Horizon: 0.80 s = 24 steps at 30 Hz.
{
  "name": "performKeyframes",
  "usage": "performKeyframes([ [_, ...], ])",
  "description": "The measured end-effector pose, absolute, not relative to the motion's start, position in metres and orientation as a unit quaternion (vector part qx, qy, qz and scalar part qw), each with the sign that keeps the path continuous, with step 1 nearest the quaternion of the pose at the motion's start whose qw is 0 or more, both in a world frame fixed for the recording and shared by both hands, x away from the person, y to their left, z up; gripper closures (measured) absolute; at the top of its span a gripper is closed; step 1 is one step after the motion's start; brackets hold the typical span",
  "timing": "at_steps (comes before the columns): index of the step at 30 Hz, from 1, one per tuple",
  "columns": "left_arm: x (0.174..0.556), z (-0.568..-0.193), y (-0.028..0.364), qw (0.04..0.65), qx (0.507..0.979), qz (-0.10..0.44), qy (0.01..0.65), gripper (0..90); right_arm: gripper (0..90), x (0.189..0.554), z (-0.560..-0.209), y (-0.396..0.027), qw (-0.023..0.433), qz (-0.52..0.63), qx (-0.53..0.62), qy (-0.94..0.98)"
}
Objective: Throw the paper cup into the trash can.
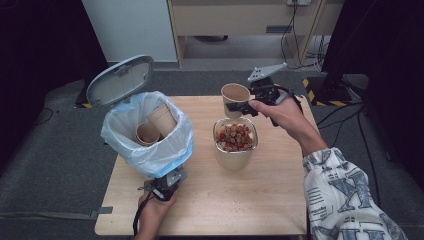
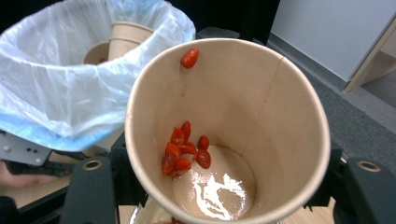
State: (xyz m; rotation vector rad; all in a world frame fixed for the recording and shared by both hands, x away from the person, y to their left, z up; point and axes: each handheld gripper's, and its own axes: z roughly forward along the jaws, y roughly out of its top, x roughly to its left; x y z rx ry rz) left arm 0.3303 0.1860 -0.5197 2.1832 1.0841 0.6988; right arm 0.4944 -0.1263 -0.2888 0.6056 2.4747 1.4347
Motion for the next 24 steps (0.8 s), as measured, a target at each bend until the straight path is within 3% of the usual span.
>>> performKeyframes([
  [24, 0.330, -0.520, 0.186, 0.299, 0.822, 0.263, 0.407, 89.0, 34.0, 0.489, -0.259, -0.062, 0.087, 0.495, 0.179, 0.846],
])
